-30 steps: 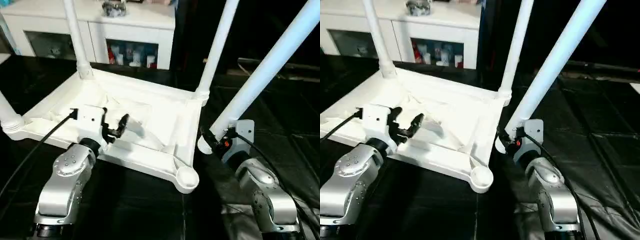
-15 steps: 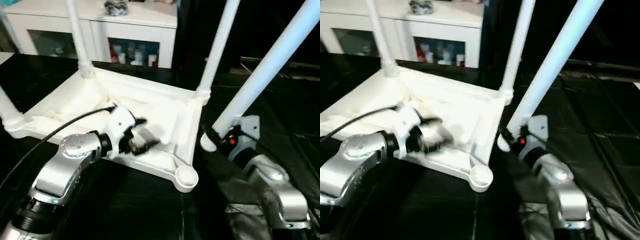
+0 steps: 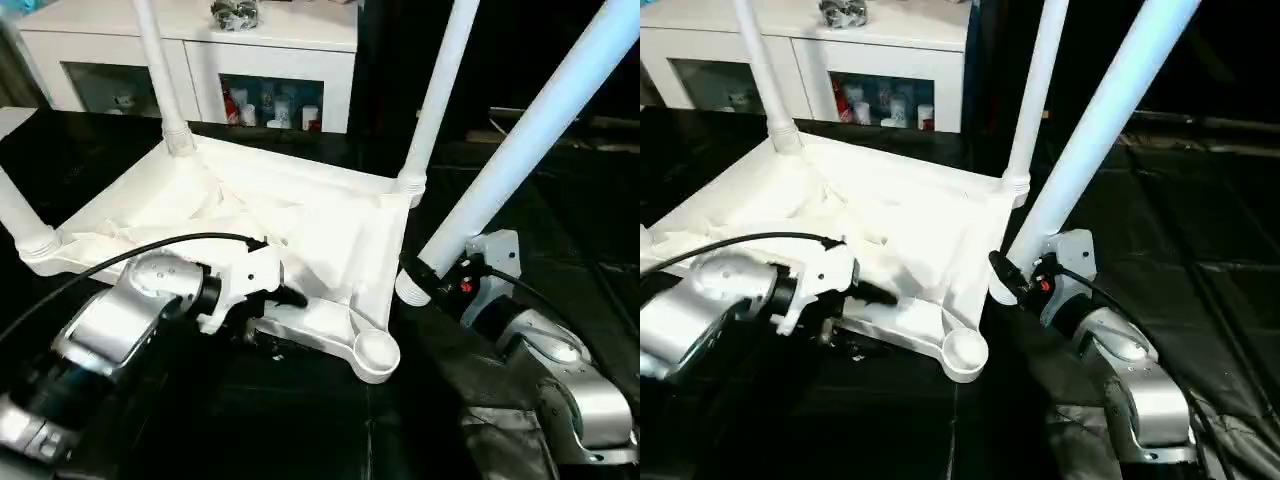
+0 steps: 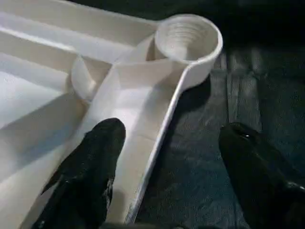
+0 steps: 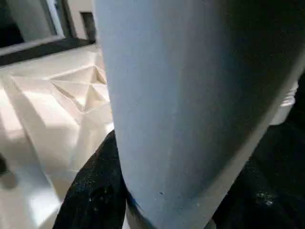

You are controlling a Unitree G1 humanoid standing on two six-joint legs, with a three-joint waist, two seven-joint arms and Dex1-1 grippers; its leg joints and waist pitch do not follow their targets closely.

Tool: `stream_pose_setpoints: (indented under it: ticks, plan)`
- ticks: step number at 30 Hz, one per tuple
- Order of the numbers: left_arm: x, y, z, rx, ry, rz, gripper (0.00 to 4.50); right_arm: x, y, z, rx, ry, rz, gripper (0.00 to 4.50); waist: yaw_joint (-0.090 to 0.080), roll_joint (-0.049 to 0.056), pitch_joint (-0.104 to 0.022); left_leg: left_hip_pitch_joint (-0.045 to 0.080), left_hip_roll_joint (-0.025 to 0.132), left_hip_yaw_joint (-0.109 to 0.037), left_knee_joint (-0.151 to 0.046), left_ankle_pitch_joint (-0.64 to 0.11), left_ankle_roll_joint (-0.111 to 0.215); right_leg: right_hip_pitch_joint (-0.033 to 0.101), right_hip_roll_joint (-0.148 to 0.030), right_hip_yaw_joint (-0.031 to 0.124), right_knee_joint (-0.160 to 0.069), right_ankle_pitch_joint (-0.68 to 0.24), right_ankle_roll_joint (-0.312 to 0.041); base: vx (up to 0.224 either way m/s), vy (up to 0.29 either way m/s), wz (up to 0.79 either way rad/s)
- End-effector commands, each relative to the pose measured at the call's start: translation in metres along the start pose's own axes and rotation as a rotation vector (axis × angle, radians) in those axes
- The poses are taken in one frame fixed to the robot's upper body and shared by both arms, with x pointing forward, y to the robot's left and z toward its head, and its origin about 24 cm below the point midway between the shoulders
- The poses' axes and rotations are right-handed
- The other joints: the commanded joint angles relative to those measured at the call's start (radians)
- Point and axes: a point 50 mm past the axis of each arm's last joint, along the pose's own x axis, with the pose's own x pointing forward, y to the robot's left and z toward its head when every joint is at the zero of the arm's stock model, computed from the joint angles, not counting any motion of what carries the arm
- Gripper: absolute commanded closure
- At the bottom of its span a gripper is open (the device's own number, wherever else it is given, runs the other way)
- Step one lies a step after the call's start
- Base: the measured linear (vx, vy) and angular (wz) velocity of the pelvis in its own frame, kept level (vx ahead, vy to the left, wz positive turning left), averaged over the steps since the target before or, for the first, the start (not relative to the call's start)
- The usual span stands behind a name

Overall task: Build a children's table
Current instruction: Move to table, then insert table leg to table base

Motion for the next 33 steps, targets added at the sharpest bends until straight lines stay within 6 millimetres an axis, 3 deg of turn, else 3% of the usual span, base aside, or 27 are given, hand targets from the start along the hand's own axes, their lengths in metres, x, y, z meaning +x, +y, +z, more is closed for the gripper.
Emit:
stream_pose_setpoints:
  ticks: [1,2,3,4,6,7,10,11,13,14,16,20,33]
  plan:
    - [0.004,0.003,-0.005,0.029,0.039,-0.034,1.21,-0.006,0.001,0.001,0.007,0.003,0.014,2.58,0.002,0.021,-0.063,0.0,0.073,-0.024,-0.079,-0.075,0.002,0.054,-0.106,0.063,-0.07,-0.048,-0.222,0.0,0.0,0.0]
    - [0.007,0.005,-0.006,0.025,0.035,-0.039,1.21,-0.007,0.0,0.001,0.001,0.005,0.008,2.58,0.0,0.017,-0.064,0.0,0.072,-0.023,-0.078,-0.08,0.002,0.055,-0.105,0.063,-0.071,-0.047,-0.22,0.0,0.0,0.0]
    - [0.009,0.007,-0.007,0.029,0.028,-0.039,1.21,-0.009,0.0,0.001,0.008,0.007,0.017,2.58,-0.001,0.021,-0.064,0.0,0.072,-0.023,-0.078,-0.081,0.001,0.055,-0.105,0.063,-0.071,-0.046,-0.223,0.0,0.0,0.0]
    - [0.011,0.009,-0.006,0.037,0.02,-0.039,1.55,-0.011,0.0,0.003,0.008,-0.001,0.021,2.58,0.0,0.017,-0.064,-0.001,0.071,-0.023,-0.078,-0.085,0.004,0.057,-0.106,0.063,-0.074,-0.052,-0.224,0.0,0.0,0.0]
    - [0.014,0.013,-0.005,0.041,0.007,-0.039,1.66,-0.015,-0.001,0.006,0.013,-0.01,0.009,2.58,0.001,0.028,-0.064,-0.001,0.074,-0.024,-0.077,-0.087,0.004,0.056,-0.109,0.063,-0.075,-0.058,-0.228,0.0,0.0,0.0]
    - [0.015,0.014,-0.005,0.047,0.007,-0.043,1.68,-0.016,-0.001,0.006,0.017,-0.005,0.015,2.58,0.001,0.023,-0.064,0.0,0.074,-0.023,-0.077,-0.095,0.005,0.057,-0.106,0.064,-0.078,-0.063,-0.224,0.0,0.0,0.0]
    - [0.018,0.017,-0.005,0.053,0.008,-0.052,2.01,-0.021,0.001,0.008,0.025,-0.01,0.038,2.58,0.001,0.024,-0.066,-0.003,0.074,-0.023,-0.076,-0.083,0.011,0.06,-0.108,0.063,-0.074,-0.051,-0.228,0.0,0.0,0.0]
    - [0.019,0.018,-0.006,0.059,0.01,-0.054,2.09,-0.021,-0.001,0.01,0.021,-0.028,0.016,2.58,-0.001,0.032,-0.065,-0.005,0.074,-0.024,-0.076,-0.087,0.012,0.059,-0.109,0.063,-0.076,-0.066,-0.227,0.0,0.0,0.0]
    - [0.02,0.019,-0.006,0.064,0.012,-0.057,2.2,-0.021,-0.003,0.012,0.008,-0.039,0.002,2.58,-0.005,0.028,-0.066,-0.006,0.07,-0.022,-0.074,-0.087,0.011,0.061,-0.108,0.063,-0.081,-0.095,-0.221,0.0,0.0,0.0]
    - [0.023,0.02,-0.007,0.069,0.015,-0.068,2.34,-0.022,-0.004,0.011,0.01,-0.01,0.0,2.58,-0.006,0.032,-0.065,-0.006,0.07,-0.022,-0.074,-0.08,0.013,0.06,-0.107,0.063,-0.081,-0.102,-0.22,0.0,0.0,0.0]
    - [0.024,0.02,-0.008,0.069,0.016,-0.071,2.53,-0.023,-0.004,0.01,0.009,0.002,0.003,2.58,-0.007,0.032,-0.065,-0.007,0.071,-0.022,-0.074,-0.085,0.014,0.061,-0.107,0.063,-0.084,-0.127,-0.214,0.0,0.0,0.0]
    - [0.03,0.021,-0.012,0.082,0.037,-0.091,2.84,-0.023,-0.007,0.012,-0.022,-0.019,-0.011,2.58,-0.009,0.04,-0.067,-0.005,0.074,-0.023,-0.073,-0.081,0.016,0.058,-0.108,0.063,-0.082,-0.101,-0.219,0.0,0.0,0.0]
    - [0.036,0.022,-0.021,0.042,0.018,-0.056,3.86,-0.017,-0.006,0.013,-0.031,-0.042,0.018,2.58,-0.007,0.036,-0.066,-0.006,0.076,-0.023,-0.074,-0.082,0.029,0.059,-0.111,0.062,-0.08,-0.089,-0.241,0.0,0.0,0.0]
